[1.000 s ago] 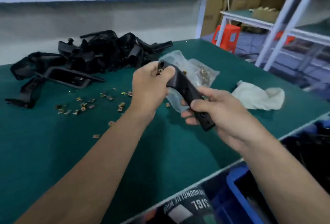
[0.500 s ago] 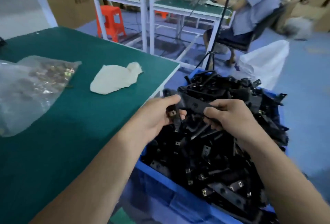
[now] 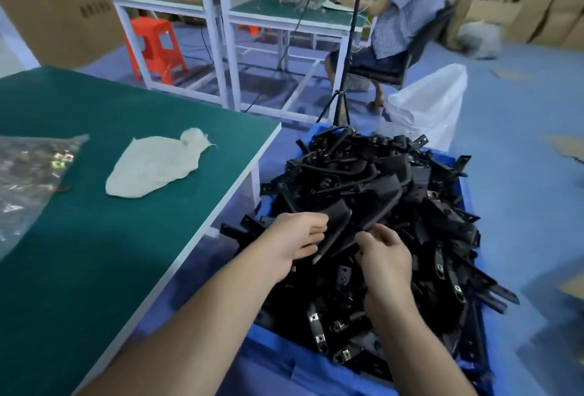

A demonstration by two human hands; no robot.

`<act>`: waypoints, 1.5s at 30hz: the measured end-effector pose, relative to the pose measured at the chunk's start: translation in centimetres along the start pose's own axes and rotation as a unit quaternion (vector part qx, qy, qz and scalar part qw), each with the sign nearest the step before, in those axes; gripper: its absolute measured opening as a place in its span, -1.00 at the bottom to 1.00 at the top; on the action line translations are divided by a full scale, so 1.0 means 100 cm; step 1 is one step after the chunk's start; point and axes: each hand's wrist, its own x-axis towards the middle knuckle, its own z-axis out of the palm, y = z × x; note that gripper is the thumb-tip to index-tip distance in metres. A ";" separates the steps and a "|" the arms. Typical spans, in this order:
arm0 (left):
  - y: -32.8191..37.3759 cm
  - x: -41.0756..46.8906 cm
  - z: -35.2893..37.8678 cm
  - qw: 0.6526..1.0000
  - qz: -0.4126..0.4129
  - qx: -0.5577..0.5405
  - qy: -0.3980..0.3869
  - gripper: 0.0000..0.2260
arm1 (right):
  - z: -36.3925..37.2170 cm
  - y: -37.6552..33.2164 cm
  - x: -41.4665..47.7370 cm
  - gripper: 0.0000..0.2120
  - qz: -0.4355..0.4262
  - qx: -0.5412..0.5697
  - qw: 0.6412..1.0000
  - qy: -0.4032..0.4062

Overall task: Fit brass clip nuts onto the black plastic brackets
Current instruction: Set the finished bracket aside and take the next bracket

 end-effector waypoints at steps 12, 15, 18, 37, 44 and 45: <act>0.047 -0.121 -0.130 0.950 0.247 -0.005 0.190 -0.74 | 0.169 -0.055 -0.128 -0.75 -0.116 0.054 0.958 -0.257; 0.059 -0.173 -0.175 0.922 0.291 0.012 0.254 -0.76 | 0.197 -0.068 -0.178 -0.76 -0.187 0.054 0.930 -0.311; 0.057 -0.230 -0.225 0.894 0.307 0.042 0.323 -0.80 | 0.221 -0.068 -0.224 -0.70 -0.244 0.029 0.886 -0.394; -0.131 -0.381 -0.472 0.646 0.048 0.349 0.677 -0.73 | 0.465 0.016 -0.382 -0.72 -0.457 -0.223 0.696 -0.507; -0.125 -0.370 -0.482 0.622 0.109 0.376 0.678 -0.84 | 0.577 -0.002 -0.390 -0.20 -0.430 -0.310 0.746 -0.403; -0.126 -0.369 -0.481 0.620 0.116 0.372 0.681 -0.83 | 0.586 0.000 -0.391 -0.15 -0.425 -0.328 0.742 -0.403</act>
